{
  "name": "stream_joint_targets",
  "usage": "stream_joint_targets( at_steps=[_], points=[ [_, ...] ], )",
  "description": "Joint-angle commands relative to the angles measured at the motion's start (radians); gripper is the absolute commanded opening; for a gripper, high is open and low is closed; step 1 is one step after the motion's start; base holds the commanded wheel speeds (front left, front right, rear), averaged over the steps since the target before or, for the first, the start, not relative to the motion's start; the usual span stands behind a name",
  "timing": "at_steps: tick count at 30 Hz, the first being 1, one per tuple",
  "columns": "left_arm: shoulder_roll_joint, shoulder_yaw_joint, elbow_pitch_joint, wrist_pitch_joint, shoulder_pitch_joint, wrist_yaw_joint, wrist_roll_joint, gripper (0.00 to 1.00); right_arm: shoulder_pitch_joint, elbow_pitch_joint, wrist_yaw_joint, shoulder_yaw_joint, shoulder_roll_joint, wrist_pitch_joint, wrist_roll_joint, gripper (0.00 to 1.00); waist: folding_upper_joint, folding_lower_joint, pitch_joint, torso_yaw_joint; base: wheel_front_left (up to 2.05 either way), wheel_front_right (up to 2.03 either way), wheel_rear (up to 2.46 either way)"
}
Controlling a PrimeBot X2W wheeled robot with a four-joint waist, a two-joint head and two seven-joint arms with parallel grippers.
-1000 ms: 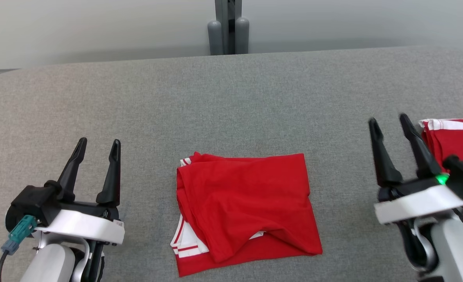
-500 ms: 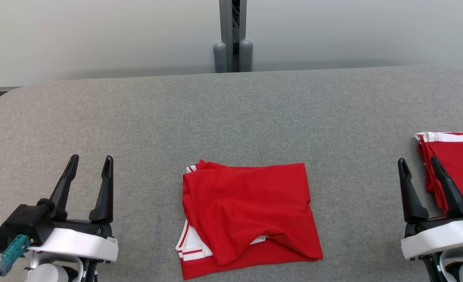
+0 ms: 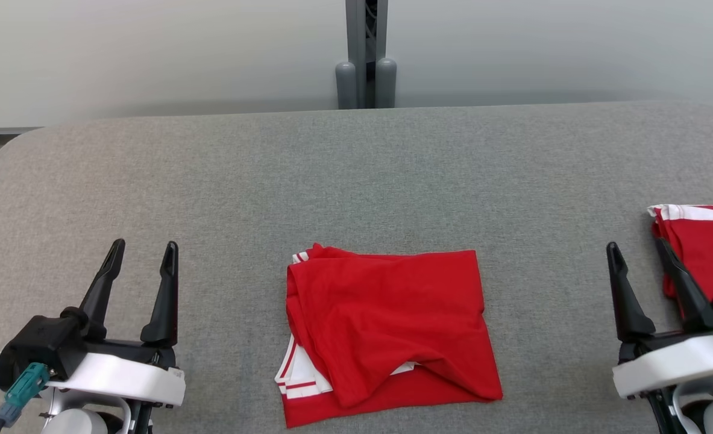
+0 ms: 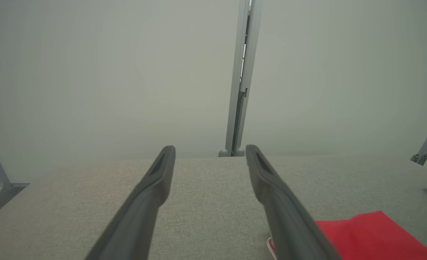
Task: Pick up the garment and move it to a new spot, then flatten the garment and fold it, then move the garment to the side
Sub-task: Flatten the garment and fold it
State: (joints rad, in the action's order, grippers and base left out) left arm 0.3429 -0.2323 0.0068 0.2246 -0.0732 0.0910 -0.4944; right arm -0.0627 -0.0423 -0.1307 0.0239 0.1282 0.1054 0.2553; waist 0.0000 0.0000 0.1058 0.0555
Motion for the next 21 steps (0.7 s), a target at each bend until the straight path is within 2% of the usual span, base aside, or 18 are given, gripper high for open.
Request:
stream_joint_targets(
  at_steps=[1, 2, 5, 10, 16, 17, 21],
  points=[
    [0.008, 0.0, -0.006, -0.002, -0.011, 0.007, -0.004, 1.0, -0.022, 0.0, 0.0, -0.009, 0.006, -0.006, 0.011, 0.39, 0.0, 0.0, 0.004, 0.006, 0.0, 0.0, 0.0],
    [0.007, -0.002, -0.008, -0.002, -0.015, 0.007, -0.004, 1.0, -0.029, -0.007, 0.0, -0.028, 0.009, -0.015, 0.018, 0.0, 0.0, 0.0, 0.007, 0.01, 0.0, 0.0, 0.0],
    [0.003, -0.008, -0.012, -0.001, -0.024, 0.004, -0.002, 1.0, -0.062, -0.027, 0.0, -0.112, 0.017, -0.024, 0.038, 0.0, 0.0, 0.0, 0.02, 0.025, 0.0, 0.0, 0.0],
    [-0.008, -0.02, -0.01, 0.001, -0.045, 0.0, -0.003, 1.0, -0.117, -0.081, 0.0, -0.313, 0.026, -0.024, 0.087, 0.0, 0.0, 0.0, 0.043, 0.054, 0.0, 0.0, 0.0],
    [-0.027, -0.036, 0.01, 0.007, -0.072, -0.011, -0.007, 1.0, -0.198, -0.198, 0.0, -0.555, 0.05, 0.008, 0.171, 0.0, 0.0, 0.0, 0.07, 0.089, 0.0, 0.0, 0.0],
    [-0.027, -0.036, 0.01, 0.007, -0.072, -0.011, -0.007, 1.0, -0.198, -0.198, 0.0, -0.555, 0.05, 0.008, 0.171, 0.0, 0.0, 0.0, 0.07, 0.089, 0.0, 0.0, 0.0],
    [-0.039, -0.045, 0.029, 0.014, -0.089, -0.02, -0.008, 1.0, -0.266, -0.301, 0.0, -0.696, 0.073, 0.037, 0.227, 0.0, 0.0, 0.0, 0.085, 0.104, 0.0, 0.0, 0.0]
  ],
)
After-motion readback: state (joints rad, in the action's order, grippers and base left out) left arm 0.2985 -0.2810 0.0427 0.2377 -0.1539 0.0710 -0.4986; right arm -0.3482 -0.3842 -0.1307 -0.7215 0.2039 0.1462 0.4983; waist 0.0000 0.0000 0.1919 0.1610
